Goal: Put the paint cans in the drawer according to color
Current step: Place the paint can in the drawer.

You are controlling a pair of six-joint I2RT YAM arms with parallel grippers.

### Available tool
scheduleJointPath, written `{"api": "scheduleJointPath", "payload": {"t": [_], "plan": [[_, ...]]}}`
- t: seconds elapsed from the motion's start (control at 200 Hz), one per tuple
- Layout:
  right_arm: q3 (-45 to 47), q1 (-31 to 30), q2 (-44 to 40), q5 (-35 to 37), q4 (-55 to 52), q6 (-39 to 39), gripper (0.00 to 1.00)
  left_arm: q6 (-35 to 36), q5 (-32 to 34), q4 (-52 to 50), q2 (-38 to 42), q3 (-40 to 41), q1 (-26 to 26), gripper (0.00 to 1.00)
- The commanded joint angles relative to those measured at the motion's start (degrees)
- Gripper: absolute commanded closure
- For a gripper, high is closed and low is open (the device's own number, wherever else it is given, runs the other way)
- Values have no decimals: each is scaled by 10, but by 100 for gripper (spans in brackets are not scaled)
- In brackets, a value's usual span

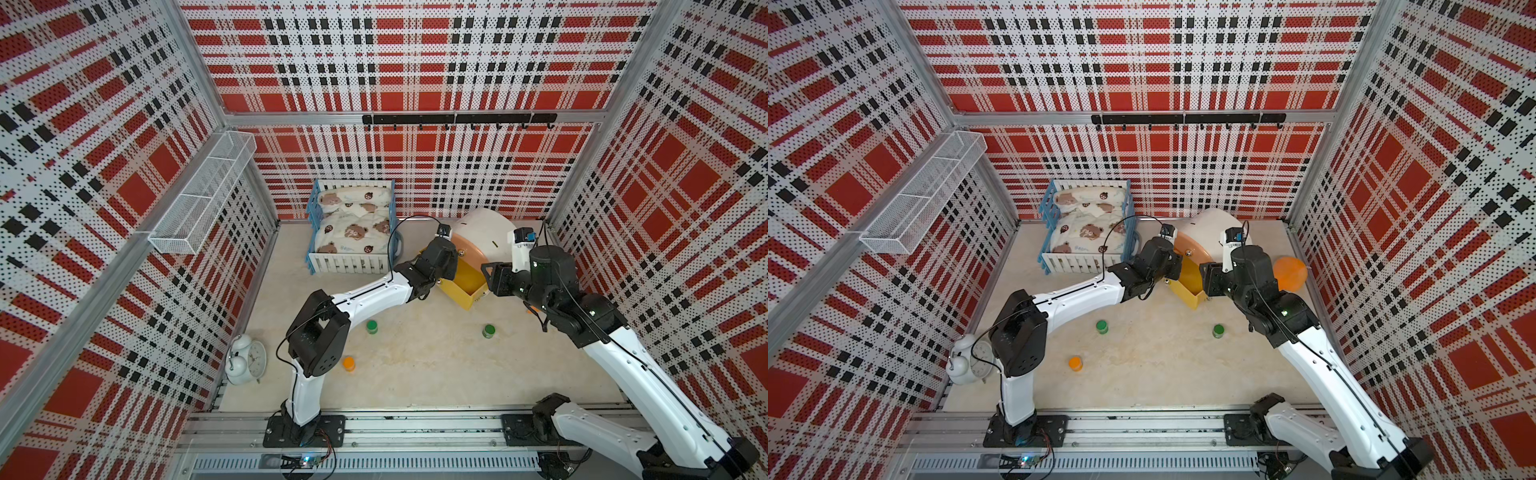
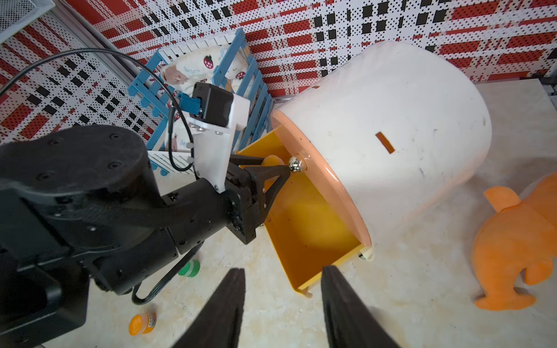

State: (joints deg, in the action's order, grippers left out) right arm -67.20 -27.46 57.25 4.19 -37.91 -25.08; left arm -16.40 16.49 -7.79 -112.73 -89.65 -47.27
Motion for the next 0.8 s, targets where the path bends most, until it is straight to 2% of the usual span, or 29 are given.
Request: {"api": "scheduleJointPath", "payload": {"t": [0.0,0.145,0.286,0.601,0.797], "plan": [[4,4,-8,10,-8,3,52,10,-3,-3,-16,-17,2,78],[2,4,-5,1,-6,1,52,13,-3,-15,-24,-31,2,68],[-1,4,-8,-7,-5,-1,53,17,0,-20,-14,-39,2,52],[-14,3,-10,-35,-8,-9,55,11,-6,-29,52,-34,2,50],[-32,-14,14,-61,1,-29,57,-18,-7,-30,146,28,13,49]]}}
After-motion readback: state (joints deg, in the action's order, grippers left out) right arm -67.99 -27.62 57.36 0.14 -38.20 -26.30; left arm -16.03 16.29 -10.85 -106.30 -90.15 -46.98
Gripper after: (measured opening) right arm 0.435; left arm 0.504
